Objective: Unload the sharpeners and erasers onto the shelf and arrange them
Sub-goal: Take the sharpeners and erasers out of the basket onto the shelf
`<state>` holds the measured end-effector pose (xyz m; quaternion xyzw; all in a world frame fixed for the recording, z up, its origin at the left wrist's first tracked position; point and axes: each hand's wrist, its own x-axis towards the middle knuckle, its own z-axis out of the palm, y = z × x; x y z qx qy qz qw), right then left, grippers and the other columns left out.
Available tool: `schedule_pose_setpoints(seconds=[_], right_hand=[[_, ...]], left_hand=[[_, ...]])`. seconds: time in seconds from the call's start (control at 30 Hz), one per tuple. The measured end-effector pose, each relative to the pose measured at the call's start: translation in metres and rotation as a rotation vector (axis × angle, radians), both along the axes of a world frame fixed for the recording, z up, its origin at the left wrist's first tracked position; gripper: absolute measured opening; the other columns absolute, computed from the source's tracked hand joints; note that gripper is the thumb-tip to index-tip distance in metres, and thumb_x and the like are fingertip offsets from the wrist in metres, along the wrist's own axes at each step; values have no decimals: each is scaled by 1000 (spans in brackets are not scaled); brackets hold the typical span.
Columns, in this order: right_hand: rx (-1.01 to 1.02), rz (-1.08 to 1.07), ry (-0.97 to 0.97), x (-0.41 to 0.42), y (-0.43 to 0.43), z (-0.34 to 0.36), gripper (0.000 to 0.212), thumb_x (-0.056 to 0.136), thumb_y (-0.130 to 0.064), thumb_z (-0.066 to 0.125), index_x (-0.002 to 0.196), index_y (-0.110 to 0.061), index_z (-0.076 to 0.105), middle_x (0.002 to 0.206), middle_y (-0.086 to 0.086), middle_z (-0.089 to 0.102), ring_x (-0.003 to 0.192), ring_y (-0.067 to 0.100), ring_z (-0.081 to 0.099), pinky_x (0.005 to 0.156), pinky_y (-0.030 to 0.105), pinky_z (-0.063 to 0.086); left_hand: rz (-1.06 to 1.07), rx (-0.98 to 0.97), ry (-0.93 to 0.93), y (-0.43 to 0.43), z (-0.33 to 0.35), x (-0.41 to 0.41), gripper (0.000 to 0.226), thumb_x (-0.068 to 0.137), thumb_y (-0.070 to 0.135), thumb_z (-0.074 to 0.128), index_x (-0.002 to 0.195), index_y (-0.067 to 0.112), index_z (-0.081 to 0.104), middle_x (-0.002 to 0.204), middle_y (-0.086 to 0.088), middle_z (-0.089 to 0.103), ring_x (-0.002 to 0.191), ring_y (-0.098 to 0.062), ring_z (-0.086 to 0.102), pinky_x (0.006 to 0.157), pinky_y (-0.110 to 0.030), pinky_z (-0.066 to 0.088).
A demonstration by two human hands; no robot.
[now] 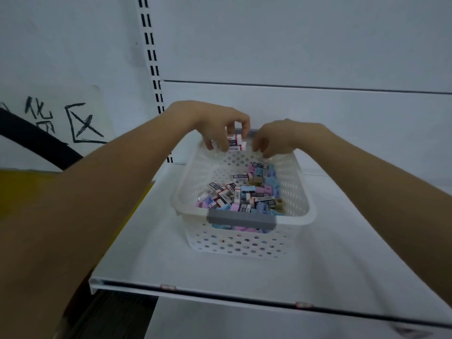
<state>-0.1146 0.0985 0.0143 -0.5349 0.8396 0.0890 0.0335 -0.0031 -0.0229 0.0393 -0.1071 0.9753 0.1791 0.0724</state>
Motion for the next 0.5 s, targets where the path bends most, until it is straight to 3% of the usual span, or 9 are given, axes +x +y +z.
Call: schedule_pose_setpoints(seconds=[0.07, 0.17, 0.3, 0.4, 0.5], right_hand=[[38, -11, 162, 3, -10, -4, 27, 87, -23, 56, 113, -30, 59, 107, -5, 60, 101, 19, 50, 91, 32, 30], [187, -38, 253, 9, -19, -8, 22, 88, -20, 51, 108, -23, 61, 99, -3, 59, 97, 21, 47, 94, 37, 27], [227, -8, 280, 14, -17, -8, 25, 92, -14, 41, 107, -17, 61, 100, 0, 56, 95, 24, 40, 90, 37, 25], [198, 38, 265, 12, -12, -10, 29, 93, -14, 38, 110, -18, 61, 104, 0, 60, 93, 21, 46, 93, 39, 25], [127, 61, 237, 10, -7, -15, 31, 92, -12, 38, 110, -21, 62, 111, 1, 63, 102, 23, 53, 93, 39, 23]], left_hand=[[-9, 19, 22, -1, 1, 4, 40, 79, 0, 67, 94, 32, 48, 98, 5, 47, 80, -17, 58, 57, -24, 54], [-22, 45, 44, -4, -2, 9, 44, 79, 1, 68, 86, 38, 46, 95, 8, 47, 81, -16, 58, 59, -25, 55], [-41, 62, 66, -3, -2, 14, 44, 79, 1, 68, 85, 39, 46, 98, 5, 48, 80, -15, 59, 58, -23, 54], [-51, 73, 99, -4, 4, 17, 43, 79, 1, 67, 86, 39, 47, 99, 4, 51, 80, -14, 61, 58, -22, 55], [-49, 89, 157, -5, 17, 20, 41, 80, 2, 67, 89, 37, 48, 101, 2, 53, 82, -16, 63, 61, -23, 57]])
